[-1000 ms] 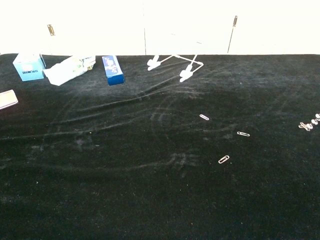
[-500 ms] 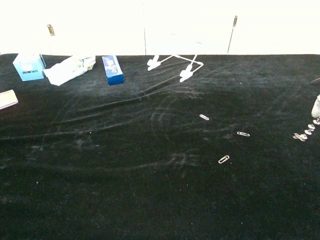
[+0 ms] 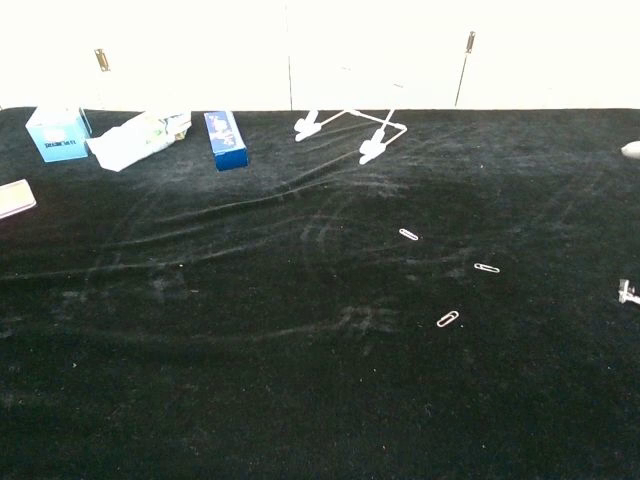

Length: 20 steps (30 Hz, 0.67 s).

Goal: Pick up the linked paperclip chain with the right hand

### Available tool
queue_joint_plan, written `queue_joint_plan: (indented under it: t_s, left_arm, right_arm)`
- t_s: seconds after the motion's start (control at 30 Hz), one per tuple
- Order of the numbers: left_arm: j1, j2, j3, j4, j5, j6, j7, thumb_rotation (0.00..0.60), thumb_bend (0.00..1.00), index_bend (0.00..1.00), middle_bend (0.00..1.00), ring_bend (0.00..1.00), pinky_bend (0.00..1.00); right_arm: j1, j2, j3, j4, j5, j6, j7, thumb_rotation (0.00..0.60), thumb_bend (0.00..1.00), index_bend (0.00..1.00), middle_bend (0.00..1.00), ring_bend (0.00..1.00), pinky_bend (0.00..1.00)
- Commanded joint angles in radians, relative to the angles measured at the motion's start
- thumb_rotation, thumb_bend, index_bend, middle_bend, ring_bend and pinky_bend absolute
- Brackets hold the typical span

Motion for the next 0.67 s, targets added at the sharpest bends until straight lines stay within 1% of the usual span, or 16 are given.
queue_joint_plan:
  t_s: [0.03,0.1,0.2,0.37,0.5,0.67]
  left_arm:
    - [0.0,0.0,0.0,0.0,0.0,-0.001,0.002,0.6,0.52,0.0,0.0,0.0,0.0]
    - [-0.001,0.0,0.0,-0.001,-0.002,-0.004,0.006,0.6,0.52,0.0,0.0,0.0,0.0]
    - [-0.002,-0.002,0.001,0.0,-0.004,-0.009,0.015,0.6,0.52,0.0,0.0,0.0,0.0]
    - [-0.003,-0.007,0.004,-0.003,0.002,-0.01,0.04,0.6,0.52,0.0,0.0,0.0,0.0]
    - [-0.003,-0.013,0.005,-0.006,0.002,-0.014,0.063,0.6,0.52,0.0,0.0,0.0,0.0]
    - [-0.003,-0.016,0.005,-0.012,-0.005,-0.018,0.078,0.6,0.52,0.0,0.0,0.0,0.0]
  right_arm:
    - [-0.017,0.069,-0.021,-0.078,0.009,-0.022,-0.041,0.6,0.46,0.0,0.0,0.0,0.0]
    - [-0.026,0.126,-0.033,-0.153,0.025,-0.043,-0.065,0.6,0.44,0.0,0.0,0.0,0.0]
    - [-0.051,0.176,-0.044,-0.216,0.03,-0.027,-0.075,0.6,0.44,0.0,0.0,0.0,0.0]
    - [-0.098,0.19,-0.049,-0.213,0.012,0.047,-0.08,0.6,0.44,0.0,0.0,0.0,0.0]
    - [-0.111,0.208,-0.049,-0.238,-0.001,0.062,-0.084,0.6,0.44,0.0,0.0,0.0,0.0]
    - [-0.112,0.211,-0.049,-0.247,0.0,0.046,-0.089,0.6,0.44,0.0,0.0,0.0,0.0]
